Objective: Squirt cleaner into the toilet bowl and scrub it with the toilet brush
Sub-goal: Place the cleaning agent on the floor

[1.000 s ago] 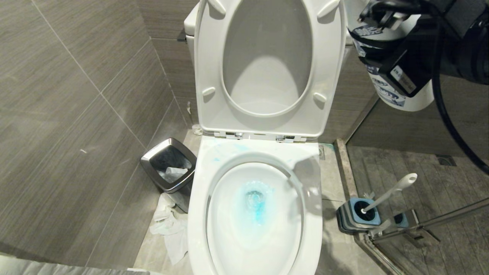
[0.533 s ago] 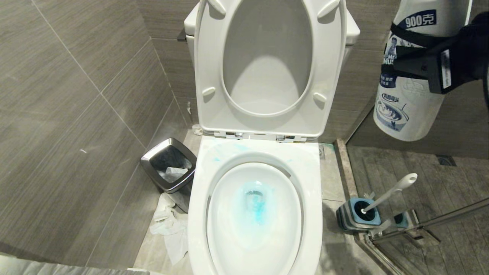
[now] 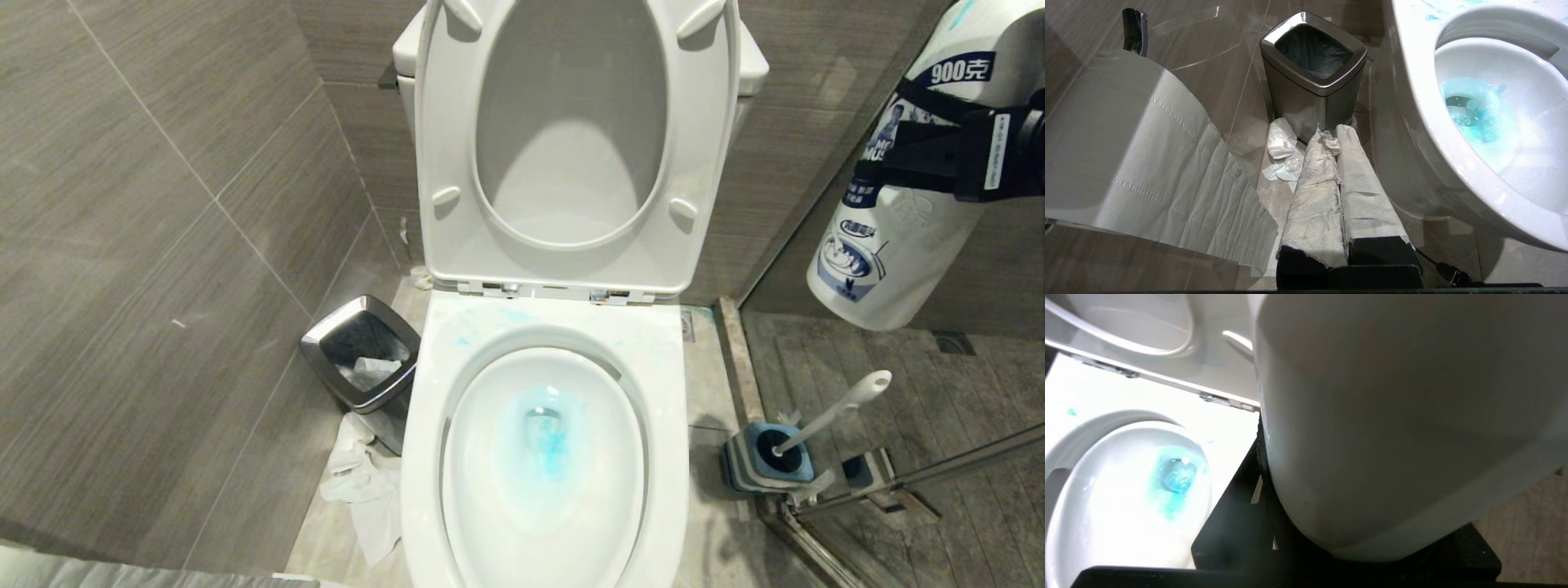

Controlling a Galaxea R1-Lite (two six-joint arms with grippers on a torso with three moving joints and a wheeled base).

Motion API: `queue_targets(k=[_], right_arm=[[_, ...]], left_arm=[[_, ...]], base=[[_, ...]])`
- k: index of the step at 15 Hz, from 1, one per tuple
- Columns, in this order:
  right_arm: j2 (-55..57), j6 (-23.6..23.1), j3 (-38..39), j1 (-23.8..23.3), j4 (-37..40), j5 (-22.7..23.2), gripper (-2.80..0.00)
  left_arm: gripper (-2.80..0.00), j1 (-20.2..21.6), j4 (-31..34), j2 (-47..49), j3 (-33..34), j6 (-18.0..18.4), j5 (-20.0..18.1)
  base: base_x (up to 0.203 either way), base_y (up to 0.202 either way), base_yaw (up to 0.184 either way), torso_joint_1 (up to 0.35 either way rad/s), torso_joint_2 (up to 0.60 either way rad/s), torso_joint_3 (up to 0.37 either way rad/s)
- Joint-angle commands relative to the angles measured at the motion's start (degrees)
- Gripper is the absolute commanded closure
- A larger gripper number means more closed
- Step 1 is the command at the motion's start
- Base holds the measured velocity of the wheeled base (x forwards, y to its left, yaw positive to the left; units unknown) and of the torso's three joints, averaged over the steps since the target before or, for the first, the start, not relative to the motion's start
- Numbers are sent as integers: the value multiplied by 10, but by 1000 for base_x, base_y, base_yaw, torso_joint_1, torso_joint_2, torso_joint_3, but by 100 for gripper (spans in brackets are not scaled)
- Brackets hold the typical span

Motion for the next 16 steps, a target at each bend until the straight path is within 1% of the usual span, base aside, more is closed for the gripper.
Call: queue_targets(k=[1, 4, 6, 10, 11, 15, 16], right_arm=[[4, -1, -1, -16, 0, 0, 0], [7, -1, 9, -20, -26, -2, 0], [1, -1, 33, -23, -26, -1, 0], [3, 1, 61, -45, -34, 4, 0], [8, 1, 69, -45, -51, 4, 0], [43, 0, 127, -48, -165, 5, 0], [57, 1, 139, -51, -190, 12, 0]], left_arm=[[0, 0, 0, 0, 4, 0, 0], [0, 0, 0, 0, 4, 0, 0], [0, 0, 0, 0, 4, 0, 0], [0, 0, 0, 0, 4, 0, 0], [0, 0, 0, 0, 4, 0, 0], [0, 0, 0, 0, 4, 0, 0], [0, 0, 0, 0, 4, 0, 0]], base=[[0, 0, 0, 0, 0, 0], [0, 0, 0, 0, 0, 0], [0, 0, 0, 0, 0, 0], [0, 0, 0, 0, 0, 0], [0, 0, 0, 0, 0, 0], [0, 0, 0, 0, 0, 0], [0, 0, 0, 0, 0, 0]])
